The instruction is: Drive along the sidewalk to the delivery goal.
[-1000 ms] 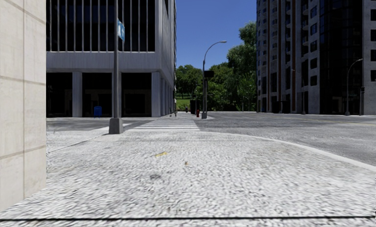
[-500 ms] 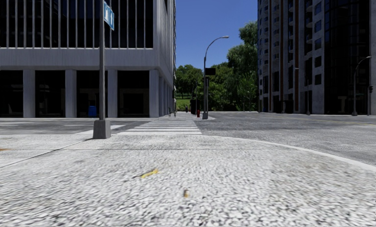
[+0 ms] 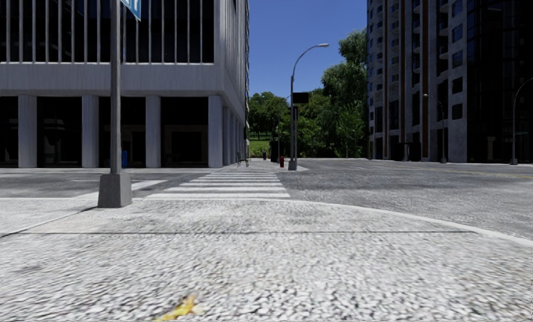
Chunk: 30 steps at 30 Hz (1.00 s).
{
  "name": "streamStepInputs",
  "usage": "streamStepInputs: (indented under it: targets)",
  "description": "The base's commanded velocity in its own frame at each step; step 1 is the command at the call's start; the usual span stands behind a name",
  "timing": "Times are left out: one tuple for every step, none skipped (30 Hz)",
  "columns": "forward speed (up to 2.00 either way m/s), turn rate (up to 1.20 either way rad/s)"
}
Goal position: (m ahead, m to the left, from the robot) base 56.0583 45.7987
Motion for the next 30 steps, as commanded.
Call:
streamStepInputs:
  targets:
    - [2.0, 0.0]
    - [2.0, 0.0]
    - [2.0, 0.0]
    - [2.0, 0.0]
    - [2.0, 0.0]
    - [2.0, 0.0]
    - [2.0, 0.0]
    - [2.0, 0.0]
    - [2.0, 0.0]
    - [2.0, 0.0]
    - [2.0, 0.0]
    - [2.0, 0.0]
    - [2.0, 0.0]
    - [2.0, 0.0]
    - [2.0, 0.0]
    - [2.0, 0.0]
    - [2.0, 0.0]
    - [2.0, 0.0]
    - [2.0, 0.0]
    - [2.0, 0.0]
    - [2.0, 0.0]
    - [2.0, 0.0]
    - [2.0, 0.0]
    - [2.0, 0.0]
    - [2.0, 0.0]
    - [2.0, 0.06]
    - [2.0, 0.1]
    - [2.0, 0.11]
    - [2.0, 0.11]
    - [2.0, 0.11]
